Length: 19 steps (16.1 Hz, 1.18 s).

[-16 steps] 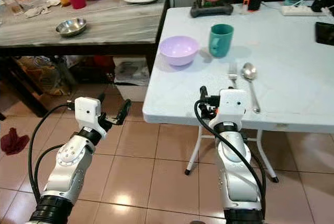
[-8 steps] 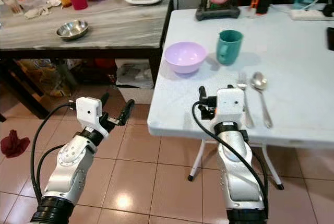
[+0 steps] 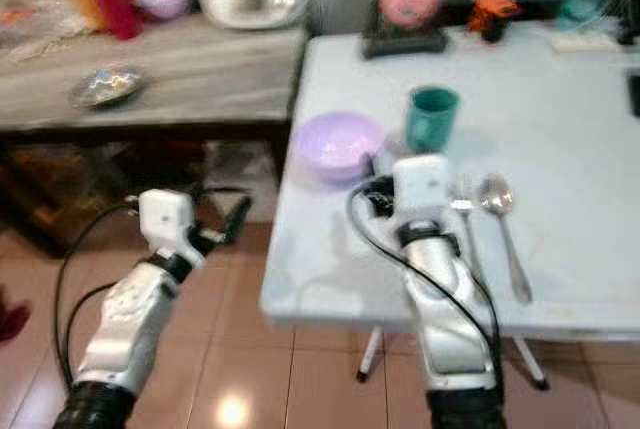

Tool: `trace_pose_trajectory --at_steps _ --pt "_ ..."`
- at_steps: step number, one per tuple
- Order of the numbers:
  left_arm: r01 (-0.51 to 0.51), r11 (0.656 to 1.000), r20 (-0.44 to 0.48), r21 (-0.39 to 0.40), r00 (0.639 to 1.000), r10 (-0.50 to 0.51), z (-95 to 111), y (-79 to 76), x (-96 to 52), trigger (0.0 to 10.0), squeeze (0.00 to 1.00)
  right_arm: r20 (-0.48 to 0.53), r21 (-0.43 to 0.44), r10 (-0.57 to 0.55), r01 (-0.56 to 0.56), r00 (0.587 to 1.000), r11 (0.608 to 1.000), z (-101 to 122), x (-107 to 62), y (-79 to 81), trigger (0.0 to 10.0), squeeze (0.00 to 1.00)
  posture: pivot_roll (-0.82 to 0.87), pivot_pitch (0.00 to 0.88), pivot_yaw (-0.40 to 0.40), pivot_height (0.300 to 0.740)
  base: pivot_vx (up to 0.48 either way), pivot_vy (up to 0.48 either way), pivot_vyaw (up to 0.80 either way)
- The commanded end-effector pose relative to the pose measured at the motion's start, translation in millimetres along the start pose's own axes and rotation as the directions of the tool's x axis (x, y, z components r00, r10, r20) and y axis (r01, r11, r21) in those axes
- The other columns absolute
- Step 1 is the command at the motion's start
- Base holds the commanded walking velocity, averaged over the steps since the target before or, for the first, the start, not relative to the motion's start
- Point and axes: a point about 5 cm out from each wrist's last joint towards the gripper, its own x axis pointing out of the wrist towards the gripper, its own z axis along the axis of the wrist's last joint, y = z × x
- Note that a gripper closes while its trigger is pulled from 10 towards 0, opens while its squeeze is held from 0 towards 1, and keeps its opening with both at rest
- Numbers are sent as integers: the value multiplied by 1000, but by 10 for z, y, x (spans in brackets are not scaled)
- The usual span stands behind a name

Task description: Setting the table

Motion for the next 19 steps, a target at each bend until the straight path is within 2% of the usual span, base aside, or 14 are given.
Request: trace_pose_trajectory --at_steps 1,5,8,11,13,14,17,18,19 --pt "32 999 21 -6 999 -32 43 -84 39 10000 0 21 -27 -16 16 1000 1000 47 -11 -71 10000 0 -266 86 105 740 319 0 0" --pt "40 999 51 -11 998 -39 66 -110 8 10000 0 47 -78 28 -24 999 997 93 -33 -8 10000 0 -267 87 99 740 0 0 0" --pt "96 994 38 45 995 -98 33 -129 -49 10000 0 80 -123 96 -86 992 989 179 -19 29 10000 0 -268 88 95 740 0 0 0" --pt "112 991 10 66 994 -113 -7 -69 -109 10000 0 68 -175 171 -157 983 972 195 -9 21 10000 0 -269 93 94 740 0 0 0" --pt "133 988 -5 79 991 -133 -26 -63 -139 10000 0 15 -253 248 -237 969 938 175 32 -16 10000 0 -271 101 91 740 0 0 0" --pt "175 981 -17 88 985 -174 -37 -90 -156 10000 0 -44 -308 313 -311 949 899 159 79 -30 10000 0 -278 107 93 740 0 0 0" --pt "223 972 -27 80 975 -222 -49 -140 -152 10000 0 -105 -388 389 -397 915 832 147 137 -64 10000 0 -283 113 88 740 0 0 0" --pt "227 971 -29 78 974 -226 -58 -146 -158 10000 0 -136 -432 419 -434 898 790 134 173 -88 10000 0 -285 113 84 740 0 0 0" --pt "233 970 -31 76 972 -231 -65 -153 -165 10000 0 -160 -440 437 -461 885 771 123 194 -100 10000 0 -286 113 82 740 0 0 0"
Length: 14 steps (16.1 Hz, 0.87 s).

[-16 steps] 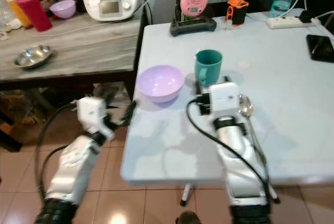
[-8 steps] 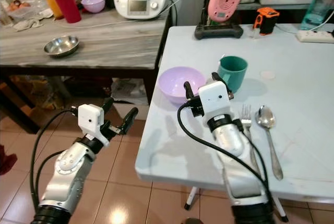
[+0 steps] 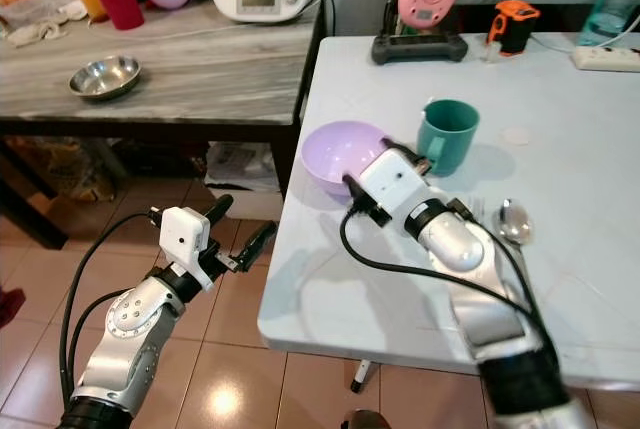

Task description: Setting the table

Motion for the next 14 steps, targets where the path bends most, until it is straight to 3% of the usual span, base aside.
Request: trace_pose_trajectory --at_steps 1,6,11,14 --pt "15 1000 -6 13 1000 -15 3 2 -33 10000 0 14 -27 39 -38 999 999 46 26 7 10000 0 -286 112 82 740 0 0 0" --pt "127 992 12 19 992 -127 14 -107 -42 10000 0 -25 -154 218 -220 976 963 8 195 -85 10000 0 -283 112 64 740 0 0 0" --pt "128 992 17 17 992 -128 14 -109 -23 10000 0 -73 -266 292 -301 954 916 -38 296 -143 10000 0 -286 111 65 740 0 0 0" --pt "148 989 17 8 989 -148 2 -133 -26 10000 0 -120 -261 331 -351 936 899 -147 332 -203 10000 0 -288 113 64 740 0 0 0"
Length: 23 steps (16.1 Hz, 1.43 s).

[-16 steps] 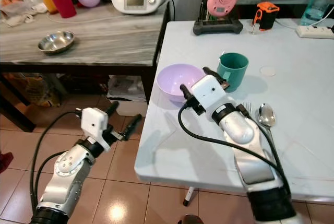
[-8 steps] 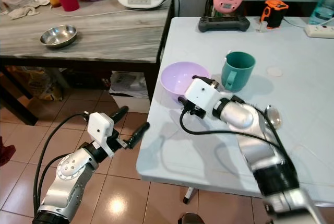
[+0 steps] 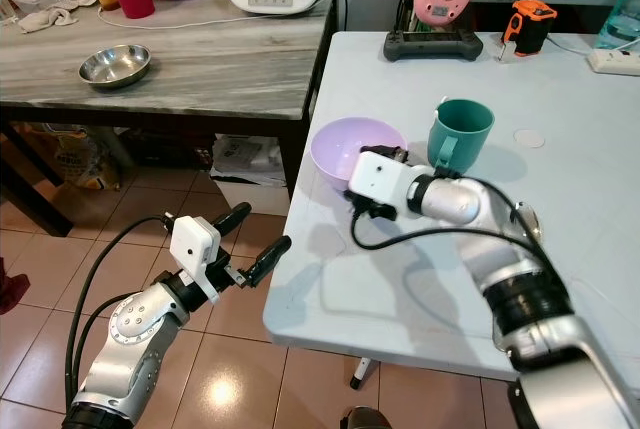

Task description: Setting the table

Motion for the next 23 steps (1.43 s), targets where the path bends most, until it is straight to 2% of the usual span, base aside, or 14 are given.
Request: trace_pose_trajectory --at_steps 1,5,11,15,20,23 --pt "12 1000 7 4 1000 -12 6 1 -10 10000 0 -10 -37 20 -21 1000 999 -20 22 -23 0 0 -286 114 66 740 0 0 0" --pt "35 999 10 6 999 -35 16 -1 -13 10000 0 -35 -97 18 -21 999 995 -119 -2 -83 0 0 -276 114 75 740 0 0 0" --pt "54 998 7 21 998 -54 34 7 -41 10000 0 -48 -187 -11 2 999 982 -231 -30 -39 0 0 -269 122 91 740 0 0 0" --pt "65 997 1 33 998 -65 60 2 -40 10000 0 -51 -223 -42 30 998 974 -266 -59 -71 0 0 -264 125 101 740 0 0 0" --pt "66 997 2 47 998 -66 125 -2 -26 10000 0 -34 -280 -71 59 997 958 -284 -95 -87 0 0 -259 118 110 740 0 0 0" --pt "67 996 4 52 998 -68 160 -7 -33 10000 0 11 -294 -106 105 994 950 -229 -100 -133 0 0 -255 114 113 740 0 0 0"
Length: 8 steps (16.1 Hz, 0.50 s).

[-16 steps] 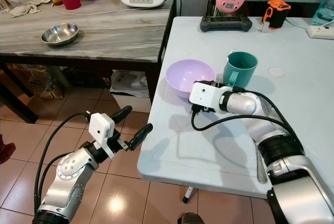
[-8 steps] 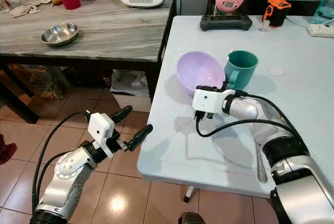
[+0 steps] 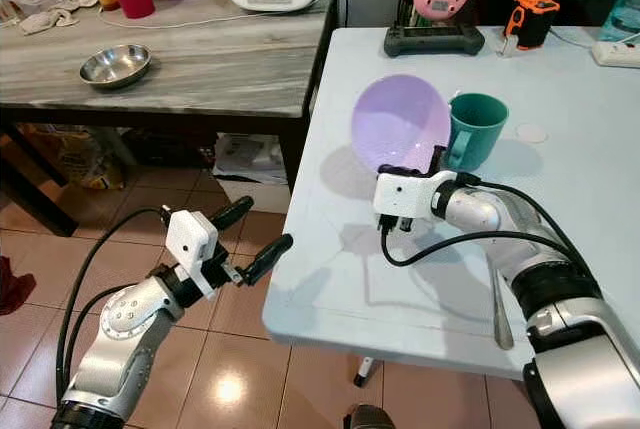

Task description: Setting the table

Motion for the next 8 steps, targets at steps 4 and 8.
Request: trace_pose_trajectory --at_steps 4,8 --pt "-4 1000 -4 27 1000 4 42 8 -48 10000 0 140 91 -150 138 979 986 255 22 -86 0 0 -239 105 102 740 0 0 0" --pt "-141 990 2 28 990 141 79 182 -27 10000 0 172 281 -319 264 932 923 472 4 41 1333 0 -232 97 97 740 0 0 0"
